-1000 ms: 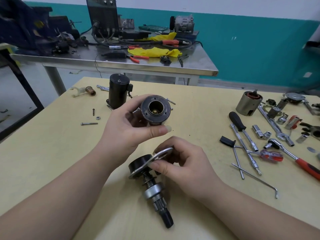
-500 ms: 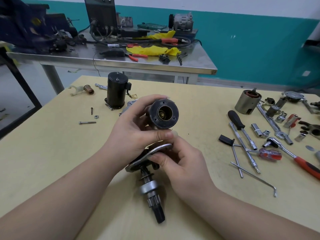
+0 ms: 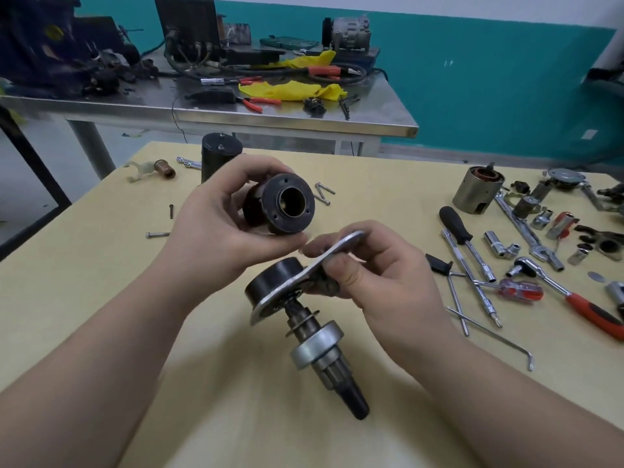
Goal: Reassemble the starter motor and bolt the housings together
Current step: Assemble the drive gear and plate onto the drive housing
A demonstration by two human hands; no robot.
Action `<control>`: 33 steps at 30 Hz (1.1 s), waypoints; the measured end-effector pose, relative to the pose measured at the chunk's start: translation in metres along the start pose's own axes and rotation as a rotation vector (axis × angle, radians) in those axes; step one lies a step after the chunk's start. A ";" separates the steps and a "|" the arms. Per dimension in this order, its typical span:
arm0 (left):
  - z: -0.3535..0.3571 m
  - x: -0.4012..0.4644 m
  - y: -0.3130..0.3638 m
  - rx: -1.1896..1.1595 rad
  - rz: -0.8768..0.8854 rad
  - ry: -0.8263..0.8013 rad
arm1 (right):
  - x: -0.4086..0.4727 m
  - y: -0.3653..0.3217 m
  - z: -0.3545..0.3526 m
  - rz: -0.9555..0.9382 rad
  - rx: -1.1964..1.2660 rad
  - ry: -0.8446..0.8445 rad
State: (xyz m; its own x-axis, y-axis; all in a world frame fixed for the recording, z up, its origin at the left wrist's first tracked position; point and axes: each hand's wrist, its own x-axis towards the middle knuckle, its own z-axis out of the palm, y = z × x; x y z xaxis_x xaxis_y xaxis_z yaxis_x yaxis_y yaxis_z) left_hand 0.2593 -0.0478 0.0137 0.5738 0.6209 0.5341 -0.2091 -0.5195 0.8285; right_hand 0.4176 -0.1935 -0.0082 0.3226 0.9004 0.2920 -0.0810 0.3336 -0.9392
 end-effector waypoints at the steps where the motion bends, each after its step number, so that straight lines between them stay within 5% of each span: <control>1: 0.000 -0.001 0.000 0.030 0.010 -0.028 | 0.000 0.001 0.000 0.043 0.019 -0.009; 6: -0.003 -0.003 -0.001 0.080 0.048 -0.144 | 0.002 -0.001 0.001 0.200 0.149 -0.030; 11: -0.010 -0.004 0.001 -0.232 -0.147 -0.233 | 0.000 -0.003 0.001 0.280 0.245 -0.083; 23: -0.001 -0.010 0.002 -0.536 -0.425 -0.354 | 0.001 -0.001 0.001 0.363 0.305 -0.027; 33: 0.001 -0.008 -0.003 -0.330 -0.310 -0.291 | -0.001 -0.001 0.000 0.330 0.243 -0.002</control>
State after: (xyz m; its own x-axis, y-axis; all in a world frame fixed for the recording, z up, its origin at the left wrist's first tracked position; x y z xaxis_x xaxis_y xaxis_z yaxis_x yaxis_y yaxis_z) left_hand 0.2563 -0.0524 0.0070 0.8340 0.5029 0.2267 -0.2065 -0.0964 0.9737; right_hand 0.4173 -0.1950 -0.0076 0.2398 0.9707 -0.0172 -0.4007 0.0829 -0.9125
